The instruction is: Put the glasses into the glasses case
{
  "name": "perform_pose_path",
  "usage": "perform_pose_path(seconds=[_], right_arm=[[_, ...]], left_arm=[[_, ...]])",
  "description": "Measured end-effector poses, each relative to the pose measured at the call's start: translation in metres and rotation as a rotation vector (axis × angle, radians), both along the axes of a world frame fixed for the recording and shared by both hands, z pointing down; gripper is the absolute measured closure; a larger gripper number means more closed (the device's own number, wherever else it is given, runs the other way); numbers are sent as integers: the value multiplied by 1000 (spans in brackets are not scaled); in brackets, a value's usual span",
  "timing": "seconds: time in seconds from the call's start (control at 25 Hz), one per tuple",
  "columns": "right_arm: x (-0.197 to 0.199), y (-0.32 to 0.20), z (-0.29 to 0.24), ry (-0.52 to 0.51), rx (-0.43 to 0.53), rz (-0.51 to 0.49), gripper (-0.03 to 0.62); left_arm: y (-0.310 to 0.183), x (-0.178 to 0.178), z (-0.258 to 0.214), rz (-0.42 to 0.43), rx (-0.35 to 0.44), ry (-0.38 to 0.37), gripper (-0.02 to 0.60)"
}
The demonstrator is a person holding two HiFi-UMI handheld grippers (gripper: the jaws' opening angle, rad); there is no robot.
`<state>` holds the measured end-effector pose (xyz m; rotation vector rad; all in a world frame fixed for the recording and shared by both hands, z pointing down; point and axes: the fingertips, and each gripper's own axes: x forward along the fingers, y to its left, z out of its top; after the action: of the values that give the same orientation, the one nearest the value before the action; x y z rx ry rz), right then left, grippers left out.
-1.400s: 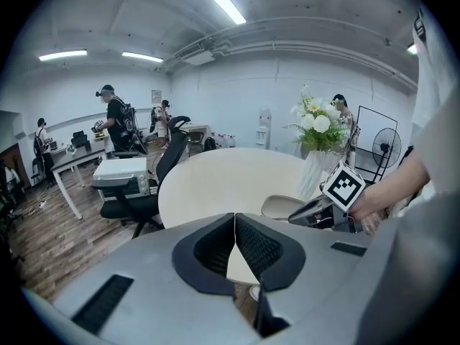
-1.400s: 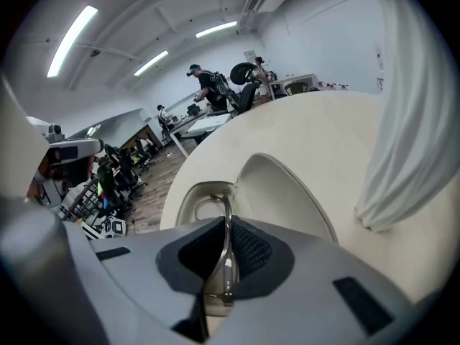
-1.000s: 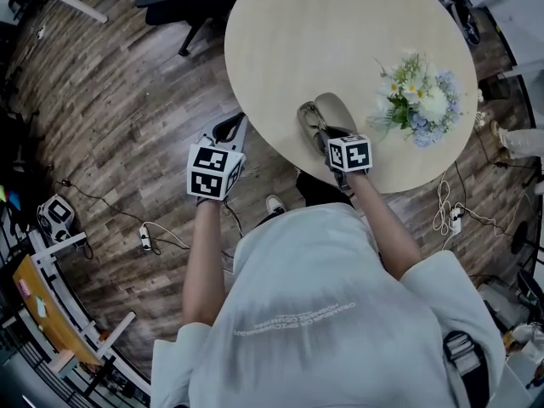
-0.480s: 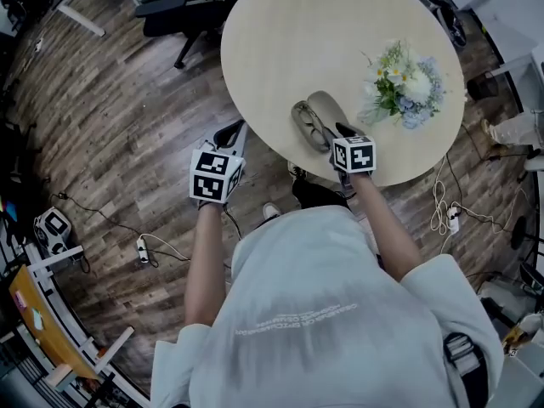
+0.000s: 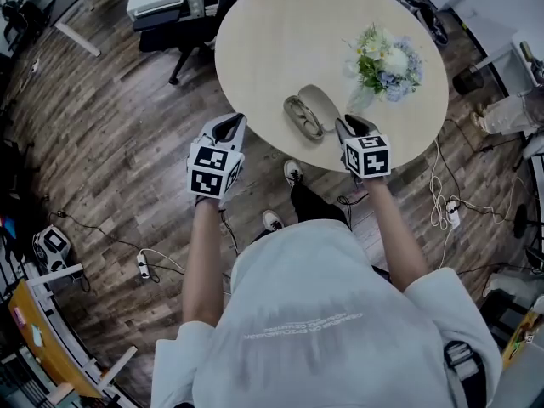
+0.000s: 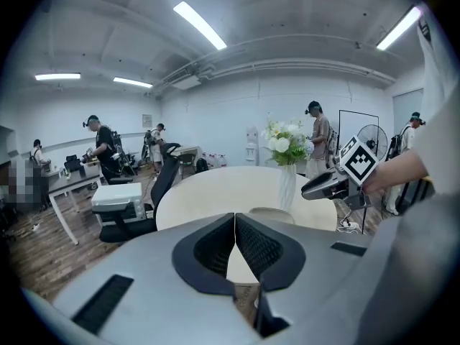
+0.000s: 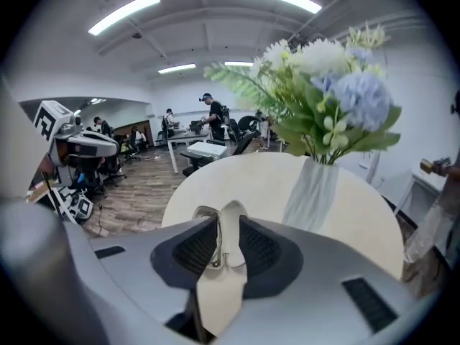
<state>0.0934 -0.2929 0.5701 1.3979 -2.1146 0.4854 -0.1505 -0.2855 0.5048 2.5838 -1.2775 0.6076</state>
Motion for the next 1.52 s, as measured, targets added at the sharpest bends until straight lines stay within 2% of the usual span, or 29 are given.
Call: perform_pose_path(seconds=[0.2, 0.32, 0.72, 0.88, 1.28, 1.52], right_arm=[[5, 15, -50, 68, 124, -15, 531], [4, 28, -79, 90, 183, -25, 591], [-11, 59, -180, 130, 390, -130, 594], [-19, 73, -210, 110, 450, -161, 593], [-14, 98, -249, 91, 520, -167, 594], [-18, 105, -242, 94, 507, -202, 594]], left_arm=[[13, -6, -22, -3, 66, -3, 568], [22, -10, -35, -19, 102, 15, 568], [42, 13, -102, 21, 270, 4, 568], [55, 24, -127, 42, 328, 31, 568], [89, 47, -167, 97, 400, 16, 568], [96, 54, -172, 114, 415, -7, 568]])
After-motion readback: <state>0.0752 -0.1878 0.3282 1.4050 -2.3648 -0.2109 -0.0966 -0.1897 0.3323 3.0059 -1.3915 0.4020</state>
